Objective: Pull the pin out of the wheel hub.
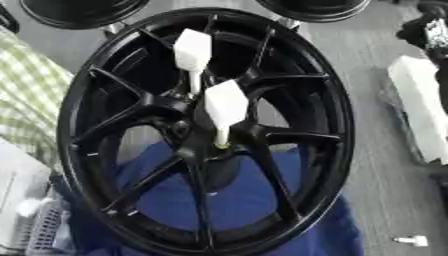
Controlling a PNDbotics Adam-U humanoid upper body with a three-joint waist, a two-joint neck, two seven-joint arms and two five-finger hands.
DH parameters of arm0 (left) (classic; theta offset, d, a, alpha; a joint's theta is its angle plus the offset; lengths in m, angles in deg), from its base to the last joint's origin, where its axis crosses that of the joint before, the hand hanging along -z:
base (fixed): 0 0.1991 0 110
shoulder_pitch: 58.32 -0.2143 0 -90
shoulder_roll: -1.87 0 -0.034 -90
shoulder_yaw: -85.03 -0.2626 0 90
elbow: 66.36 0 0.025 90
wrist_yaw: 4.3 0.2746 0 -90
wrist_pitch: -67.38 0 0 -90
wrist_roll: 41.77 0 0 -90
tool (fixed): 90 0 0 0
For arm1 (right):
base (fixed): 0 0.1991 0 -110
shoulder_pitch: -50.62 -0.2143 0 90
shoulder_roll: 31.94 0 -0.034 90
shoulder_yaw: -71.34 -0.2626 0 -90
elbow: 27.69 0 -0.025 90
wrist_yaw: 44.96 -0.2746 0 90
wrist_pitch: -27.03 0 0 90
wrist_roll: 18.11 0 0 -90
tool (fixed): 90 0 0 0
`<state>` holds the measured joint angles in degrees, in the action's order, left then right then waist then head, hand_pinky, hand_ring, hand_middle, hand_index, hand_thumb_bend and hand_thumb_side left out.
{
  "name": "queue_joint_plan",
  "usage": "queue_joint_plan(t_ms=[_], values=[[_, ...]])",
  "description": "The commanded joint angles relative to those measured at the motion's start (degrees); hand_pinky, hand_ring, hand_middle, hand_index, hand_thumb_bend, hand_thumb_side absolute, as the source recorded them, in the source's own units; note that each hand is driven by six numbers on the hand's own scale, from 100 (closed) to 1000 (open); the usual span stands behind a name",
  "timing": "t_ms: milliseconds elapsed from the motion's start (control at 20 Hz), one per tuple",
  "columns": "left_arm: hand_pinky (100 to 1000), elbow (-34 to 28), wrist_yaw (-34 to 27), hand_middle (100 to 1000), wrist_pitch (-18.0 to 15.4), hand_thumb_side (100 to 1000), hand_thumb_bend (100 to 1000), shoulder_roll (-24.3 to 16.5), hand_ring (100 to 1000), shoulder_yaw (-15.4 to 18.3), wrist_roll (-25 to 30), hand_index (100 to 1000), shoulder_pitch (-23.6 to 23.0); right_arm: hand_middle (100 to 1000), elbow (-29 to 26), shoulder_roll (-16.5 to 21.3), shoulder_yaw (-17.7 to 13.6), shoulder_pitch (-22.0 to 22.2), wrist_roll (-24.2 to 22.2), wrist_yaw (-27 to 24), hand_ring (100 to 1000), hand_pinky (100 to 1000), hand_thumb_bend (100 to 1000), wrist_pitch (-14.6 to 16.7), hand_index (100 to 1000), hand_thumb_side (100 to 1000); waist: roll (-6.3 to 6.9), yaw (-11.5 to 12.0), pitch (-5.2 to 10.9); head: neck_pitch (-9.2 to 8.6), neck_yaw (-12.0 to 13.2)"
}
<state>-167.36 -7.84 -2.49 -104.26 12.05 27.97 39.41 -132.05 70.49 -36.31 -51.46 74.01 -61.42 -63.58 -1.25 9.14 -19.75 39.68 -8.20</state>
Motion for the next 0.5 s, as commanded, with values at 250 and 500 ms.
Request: queue_joint_plan(t_ms=[250,500], values=[[621,-10.9,-8.0,578,-6.1,469,285,2.1,638,-0.7,-9.2,719,4.5,614,-1.3,1.4,-0.1,-2.0,0.0,-1.1,704,871,100,0.0,790,565,0.06,-0.1,1.5,0.68,1.8],[623,-13.5,-10.7,572,-10.8,504,352,8.9,632,-2.3,-13.6,714,8.4,613,-1.4,1.5,0.5,-3.1,-0.6,-1.5,703,871,100,-0.2,789,561,0.42,-0.3,1.81,0.85,2.5]])
